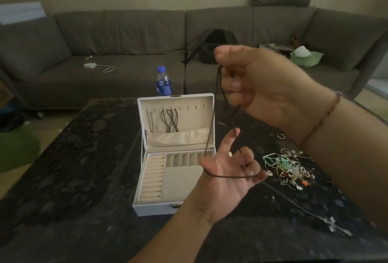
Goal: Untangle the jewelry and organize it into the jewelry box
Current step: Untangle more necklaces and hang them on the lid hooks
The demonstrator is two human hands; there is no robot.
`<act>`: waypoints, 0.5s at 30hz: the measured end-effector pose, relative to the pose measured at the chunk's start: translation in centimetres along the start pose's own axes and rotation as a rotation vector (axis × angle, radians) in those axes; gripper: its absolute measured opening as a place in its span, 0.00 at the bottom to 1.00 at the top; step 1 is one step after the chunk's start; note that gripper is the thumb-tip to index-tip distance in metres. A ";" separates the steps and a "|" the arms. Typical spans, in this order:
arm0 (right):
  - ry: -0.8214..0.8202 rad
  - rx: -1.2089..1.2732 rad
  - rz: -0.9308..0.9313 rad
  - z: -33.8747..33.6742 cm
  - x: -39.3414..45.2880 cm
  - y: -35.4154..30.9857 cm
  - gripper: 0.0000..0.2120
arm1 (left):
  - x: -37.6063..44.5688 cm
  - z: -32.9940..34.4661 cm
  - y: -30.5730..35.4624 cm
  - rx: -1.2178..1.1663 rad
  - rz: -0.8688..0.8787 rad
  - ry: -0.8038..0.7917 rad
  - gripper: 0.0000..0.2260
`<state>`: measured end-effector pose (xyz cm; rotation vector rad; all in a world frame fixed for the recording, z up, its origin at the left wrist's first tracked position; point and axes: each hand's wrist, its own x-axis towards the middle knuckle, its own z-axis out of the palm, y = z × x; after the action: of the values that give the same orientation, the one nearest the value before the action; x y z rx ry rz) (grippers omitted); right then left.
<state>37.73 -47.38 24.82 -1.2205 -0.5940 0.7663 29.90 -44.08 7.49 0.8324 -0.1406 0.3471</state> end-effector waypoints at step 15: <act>-0.256 -0.232 0.066 -2.4 -3.2 -1.7 0.02 | 0.4 -4.5 3.7 0.383 -0.084 0.044 0.64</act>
<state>37.95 -51.61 25.89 -1.3698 -0.8747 0.9374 28.86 -38.32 7.20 1.2043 0.0032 0.3172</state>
